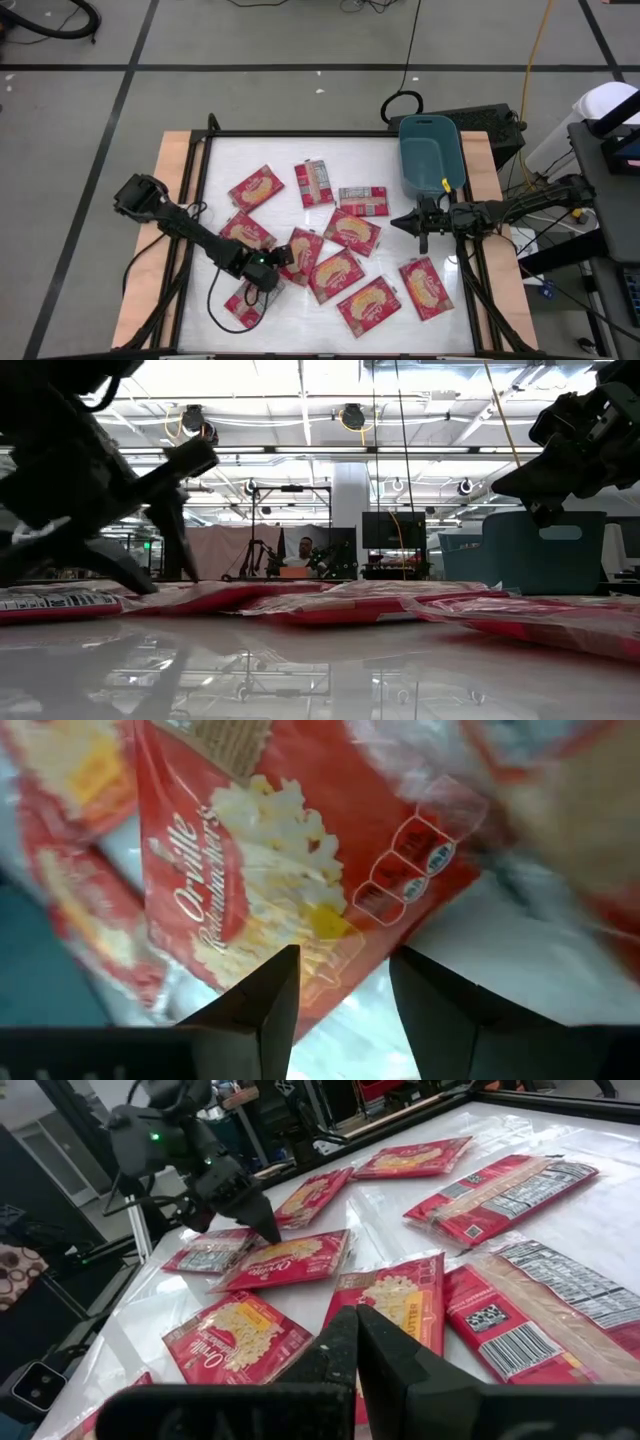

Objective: Sort popcorn bags into baskets
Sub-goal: Put the red popcorn bag into the blue bin

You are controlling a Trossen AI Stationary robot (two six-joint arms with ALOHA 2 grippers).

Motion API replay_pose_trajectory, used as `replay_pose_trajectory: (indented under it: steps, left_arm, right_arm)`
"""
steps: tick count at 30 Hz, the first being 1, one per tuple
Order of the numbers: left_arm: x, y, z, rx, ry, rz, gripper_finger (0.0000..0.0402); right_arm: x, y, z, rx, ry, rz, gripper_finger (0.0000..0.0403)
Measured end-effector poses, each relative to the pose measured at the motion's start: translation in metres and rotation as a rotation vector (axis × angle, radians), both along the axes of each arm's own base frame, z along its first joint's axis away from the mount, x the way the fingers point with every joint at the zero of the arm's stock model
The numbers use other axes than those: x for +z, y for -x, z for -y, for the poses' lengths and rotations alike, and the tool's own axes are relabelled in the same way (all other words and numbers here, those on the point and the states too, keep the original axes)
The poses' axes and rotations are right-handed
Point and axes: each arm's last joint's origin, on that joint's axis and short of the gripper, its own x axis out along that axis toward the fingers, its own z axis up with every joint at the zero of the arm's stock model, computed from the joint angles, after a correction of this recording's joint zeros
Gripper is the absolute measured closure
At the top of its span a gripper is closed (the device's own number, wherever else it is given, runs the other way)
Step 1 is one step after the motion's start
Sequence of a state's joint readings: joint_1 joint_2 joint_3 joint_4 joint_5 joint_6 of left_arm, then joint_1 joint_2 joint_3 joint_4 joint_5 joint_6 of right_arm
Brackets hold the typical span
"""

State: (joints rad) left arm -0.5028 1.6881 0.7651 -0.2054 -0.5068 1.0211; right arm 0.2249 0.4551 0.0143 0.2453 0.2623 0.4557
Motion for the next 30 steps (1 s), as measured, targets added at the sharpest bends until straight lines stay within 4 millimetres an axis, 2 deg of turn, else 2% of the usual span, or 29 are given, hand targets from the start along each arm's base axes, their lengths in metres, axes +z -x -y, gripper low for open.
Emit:
replay_pose_trajectory:
  steps: [3, 5, 11, 18, 22, 26, 30]
  left_arm:
    - [-0.003, -0.005, -0.005, 0.029, 0.082, 0.072, 0.0242]
    - [-0.005, -0.008, -0.01, 0.04, 0.149, 0.097, 0.0261]
    - [-0.002, -0.02, -0.022, 0.084, 0.237, 0.208, 0.0385]
    - [0.011, -0.035, -0.027, 0.136, 0.303, 0.404, 0.0397]
    - [0.018, -0.039, -0.026, 0.148, 0.352, 0.487, 0.0399]
    - [0.023, -0.042, -0.025, 0.202, 0.422, 0.56, 0.0399]
    - [0.027, -0.044, -0.024, 0.23, 0.485, 0.615, 0.04]
  right_arm:
    - [0.001, -0.001, 0.0, 0.0, -0.002, 0.009, 0.0403]
    - [0.001, -0.002, 0.0, 0.0, -0.003, 0.013, 0.0403]
    - [0.002, -0.004, -0.001, -0.007, -0.037, 0.032, 0.0403]
    - [0.005, -0.011, -0.007, 0.012, -0.082, 0.076, 0.0403]
    - [-0.005, -0.016, -0.018, 0.045, -0.003, -0.039, 0.04]
    - [0.016, -0.04, -0.037, 0.101, 0.127, -0.062, 0.038]
    - [0.019, -0.065, -0.053, 0.13, 0.308, -0.148, 0.0344]
